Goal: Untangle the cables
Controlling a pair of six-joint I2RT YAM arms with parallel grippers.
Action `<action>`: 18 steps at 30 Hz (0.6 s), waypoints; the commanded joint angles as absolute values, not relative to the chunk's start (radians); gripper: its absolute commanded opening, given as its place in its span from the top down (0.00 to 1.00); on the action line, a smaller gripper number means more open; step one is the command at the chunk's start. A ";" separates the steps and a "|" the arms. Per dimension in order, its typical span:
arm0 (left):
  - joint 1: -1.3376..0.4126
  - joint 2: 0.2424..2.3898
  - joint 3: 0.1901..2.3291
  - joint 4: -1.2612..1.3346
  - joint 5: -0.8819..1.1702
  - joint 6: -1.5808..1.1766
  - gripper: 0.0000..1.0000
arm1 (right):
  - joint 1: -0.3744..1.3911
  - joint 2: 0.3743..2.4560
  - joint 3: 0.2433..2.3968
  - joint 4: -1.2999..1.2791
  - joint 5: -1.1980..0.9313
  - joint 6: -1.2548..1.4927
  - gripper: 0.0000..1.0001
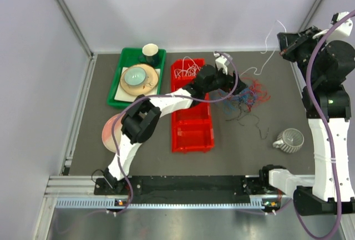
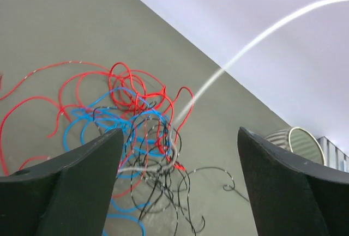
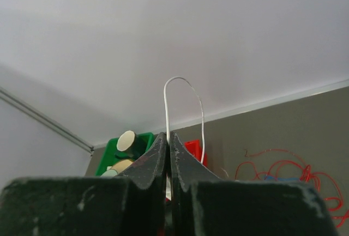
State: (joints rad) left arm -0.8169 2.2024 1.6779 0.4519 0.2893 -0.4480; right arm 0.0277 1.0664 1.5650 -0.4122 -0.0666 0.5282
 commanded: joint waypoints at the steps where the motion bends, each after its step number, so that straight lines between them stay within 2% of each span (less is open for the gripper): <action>1: -0.827 2.255 1.788 0.434 0.272 -0.457 0.13 | 0.020 1.042 1.575 -0.377 -0.083 0.538 1.00; 5: -0.833 2.267 1.801 0.448 0.241 -0.465 0.37 | 0.020 1.042 1.571 -0.377 -0.089 0.540 1.00; 6: -0.833 2.267 1.801 0.451 0.232 -0.486 0.64 | 0.020 1.040 1.569 -0.376 -0.089 0.540 1.00; 8: -0.833 2.261 1.824 0.419 0.253 -0.486 0.93 | 0.021 1.035 1.565 -0.376 -0.081 0.535 1.00; 9: -0.833 2.257 1.835 0.390 0.262 -0.468 1.00 | 0.020 1.034 1.562 -0.376 -0.075 0.534 1.00; 18: -0.824 1.987 1.775 0.345 0.144 -0.344 1.00 | 0.020 1.034 1.513 -0.377 -0.011 0.508 1.00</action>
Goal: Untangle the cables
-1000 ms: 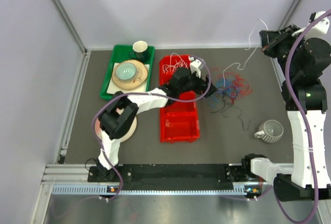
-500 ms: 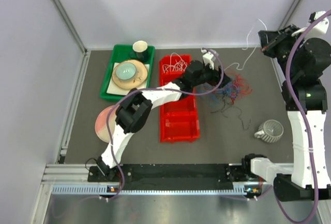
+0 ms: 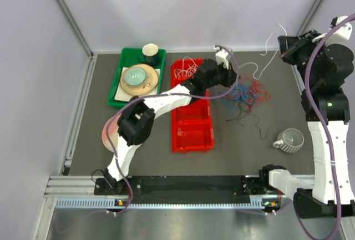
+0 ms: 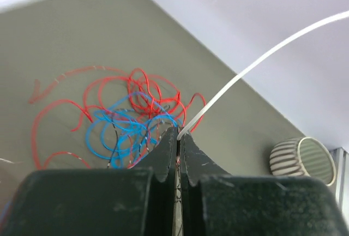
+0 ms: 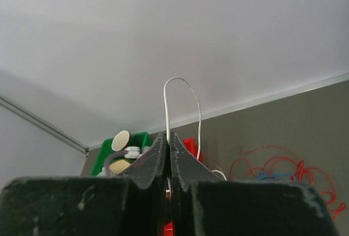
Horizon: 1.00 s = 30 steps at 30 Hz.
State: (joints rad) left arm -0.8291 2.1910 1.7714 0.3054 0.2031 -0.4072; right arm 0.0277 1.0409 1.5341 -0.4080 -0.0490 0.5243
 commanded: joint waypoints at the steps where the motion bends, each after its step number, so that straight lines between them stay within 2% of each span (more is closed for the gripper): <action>1: -0.821 1.950 1.776 0.345 0.143 -0.342 1.00 | 0.021 1.034 1.505 -0.377 -0.003 0.503 1.00; 6: -0.810 1.867 1.782 0.342 0.184 -0.353 1.00 | 0.021 1.042 1.445 -0.377 0.067 0.485 1.00; 12: -0.795 1.822 1.776 0.328 0.154 -0.305 1.00 | 0.021 1.092 1.414 -0.374 0.006 0.506 1.00; 18: -0.730 1.844 1.782 0.318 0.150 -0.321 1.00 | 0.038 1.176 1.411 -0.345 -0.073 0.538 1.00; 30: -0.528 1.969 1.761 0.337 0.282 -0.471 1.00 | 0.213 1.475 1.529 -0.273 -0.115 0.583 1.00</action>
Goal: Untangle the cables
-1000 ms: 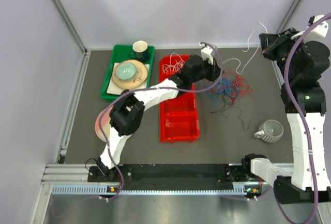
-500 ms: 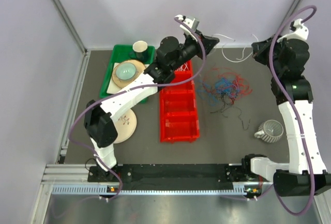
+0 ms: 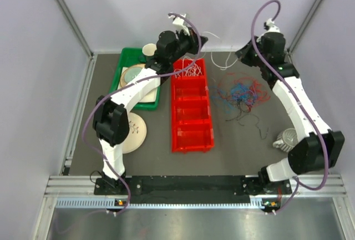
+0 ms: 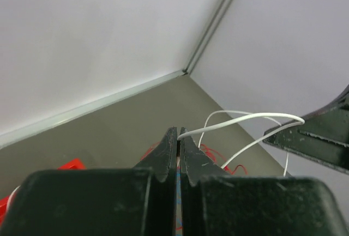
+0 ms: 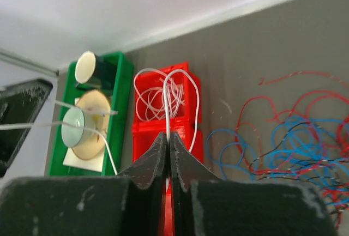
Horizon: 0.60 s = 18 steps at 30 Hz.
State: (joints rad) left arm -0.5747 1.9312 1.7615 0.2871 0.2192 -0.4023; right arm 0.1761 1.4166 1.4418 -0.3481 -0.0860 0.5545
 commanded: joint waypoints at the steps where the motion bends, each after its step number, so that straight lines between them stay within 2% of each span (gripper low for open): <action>1: -0.514 1.986 1.769 0.333 0.288 -0.472 1.00 | 0.222 1.520 1.554 -0.272 -0.118 0.587 1.00; 8: -0.463 2.124 1.858 0.273 0.259 -0.454 1.00 | 0.284 1.710 1.683 -0.252 -0.121 0.620 1.00; 14: -0.454 2.281 2.032 0.212 0.224 -0.430 1.00 | 0.301 1.886 1.810 -0.241 -0.126 0.703 1.00; 18: -0.434 2.339 2.051 0.209 0.218 -0.429 1.00 | 0.314 1.980 1.891 -0.242 -0.135 0.729 1.00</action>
State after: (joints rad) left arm -0.4534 2.3169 1.9938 0.2020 0.2314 -0.4423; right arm 0.2947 1.9102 1.7924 -0.2802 -0.1200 0.6819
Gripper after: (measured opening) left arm 0.016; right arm 0.009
